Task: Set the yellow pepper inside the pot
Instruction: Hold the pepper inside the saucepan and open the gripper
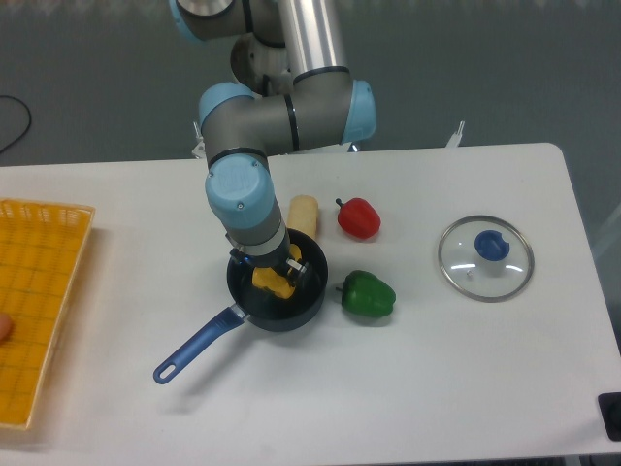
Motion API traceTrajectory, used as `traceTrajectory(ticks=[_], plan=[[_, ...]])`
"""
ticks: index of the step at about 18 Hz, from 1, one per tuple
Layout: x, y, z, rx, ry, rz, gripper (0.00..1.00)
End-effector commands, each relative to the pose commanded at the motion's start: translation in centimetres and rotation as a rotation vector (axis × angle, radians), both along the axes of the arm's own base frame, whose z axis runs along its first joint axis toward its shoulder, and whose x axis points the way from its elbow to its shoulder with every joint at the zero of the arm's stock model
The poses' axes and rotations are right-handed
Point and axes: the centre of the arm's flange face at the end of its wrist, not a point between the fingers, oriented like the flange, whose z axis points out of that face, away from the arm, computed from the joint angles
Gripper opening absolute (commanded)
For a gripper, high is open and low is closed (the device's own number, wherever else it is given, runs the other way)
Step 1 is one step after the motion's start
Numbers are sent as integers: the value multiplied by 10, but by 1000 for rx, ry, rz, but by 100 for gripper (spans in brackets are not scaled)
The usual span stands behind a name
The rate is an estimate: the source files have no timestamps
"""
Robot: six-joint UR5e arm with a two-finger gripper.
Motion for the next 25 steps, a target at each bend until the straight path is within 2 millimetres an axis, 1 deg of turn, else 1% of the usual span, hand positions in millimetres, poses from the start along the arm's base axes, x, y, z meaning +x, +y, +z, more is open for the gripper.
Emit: traceTrajectory(ticks=[2,4,7,17,19,21,25], plan=[[0,0,-2,-2,-2,2,56],[0,1,-9,-12,-7,3,57],[6,6,-17,-37,3,-13,57],[8,6,-19,-42,5,-14,58],[8,6,-20,-45,4,-14,60],[11,8,-24,-50,1,-20,60],[10,8,-25,-45,5,-20,60]])
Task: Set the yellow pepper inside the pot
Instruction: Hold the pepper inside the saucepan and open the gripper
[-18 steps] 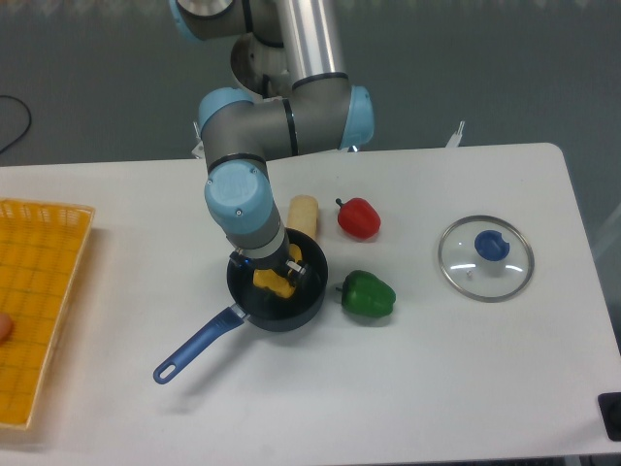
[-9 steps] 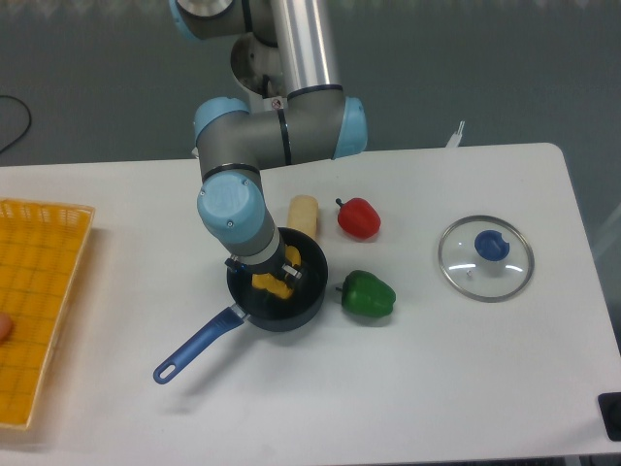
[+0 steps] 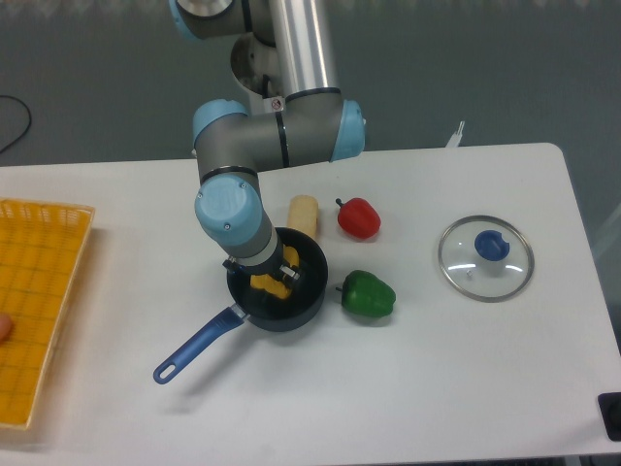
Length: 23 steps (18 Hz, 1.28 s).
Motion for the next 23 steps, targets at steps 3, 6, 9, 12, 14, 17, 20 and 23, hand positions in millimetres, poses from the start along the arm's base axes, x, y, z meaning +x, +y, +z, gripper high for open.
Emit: traceTrajectory(ticks=[3,6,9,12,14,17,20,23], plan=[[0,0,1,5,4,0,60],[-1,0,1,4,5,0,60],[0,2,-4,1,3,3,60],[-1,2,-6,-4,2,4,60],[-1,2,-5,-2,3,3,60],[-1,2,-6,-3,2,3,61],[-1,2,-4,-1,4,1,73],[-1,2,-5,-2,2,-2,99]])
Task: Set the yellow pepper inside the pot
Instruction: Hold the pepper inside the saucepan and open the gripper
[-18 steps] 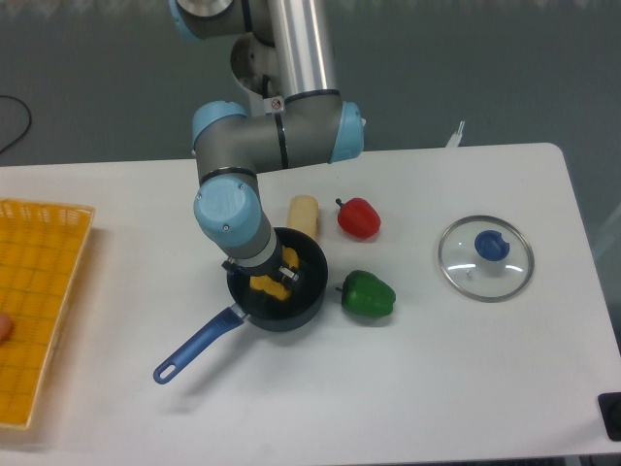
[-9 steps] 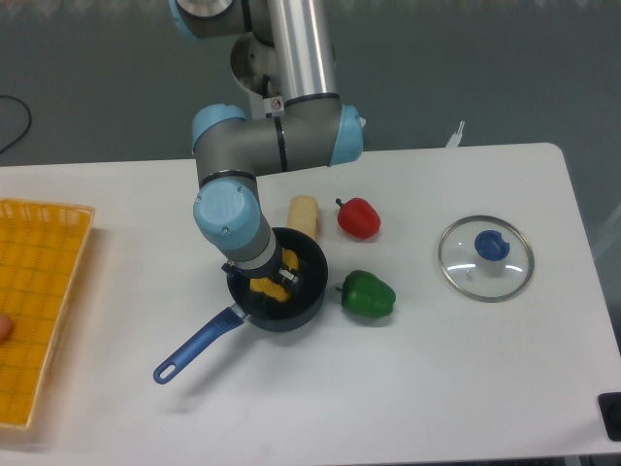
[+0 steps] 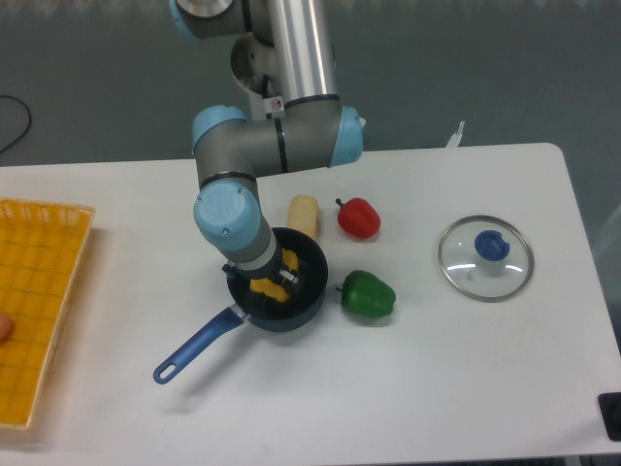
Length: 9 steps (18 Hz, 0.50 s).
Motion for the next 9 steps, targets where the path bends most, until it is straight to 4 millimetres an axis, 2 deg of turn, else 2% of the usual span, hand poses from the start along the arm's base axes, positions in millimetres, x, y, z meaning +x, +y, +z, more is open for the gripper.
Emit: traceTrajectory(ticks=[6,9], plan=[[-1,-1,2,-10,20,3,100],[-3,5,13,7,40,5,100]])
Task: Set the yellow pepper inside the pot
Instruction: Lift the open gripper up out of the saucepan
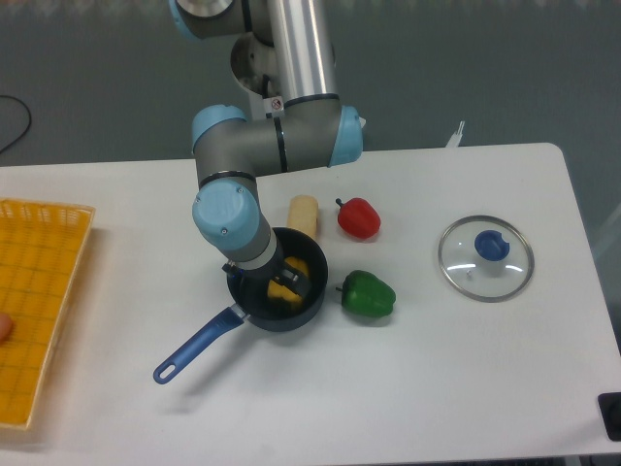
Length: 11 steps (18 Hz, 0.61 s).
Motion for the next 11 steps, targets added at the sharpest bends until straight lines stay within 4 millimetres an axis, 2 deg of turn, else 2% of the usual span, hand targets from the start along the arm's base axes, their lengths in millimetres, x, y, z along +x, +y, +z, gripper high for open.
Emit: traceTrajectory(ticks=[3,5,8,11], plan=[[-11,6,19,23,37,-7,100],[-25,13,39,55,65,2,100],[-50,10,78,112,105,16,100],[-63,1,97,126,116,-40,100]])
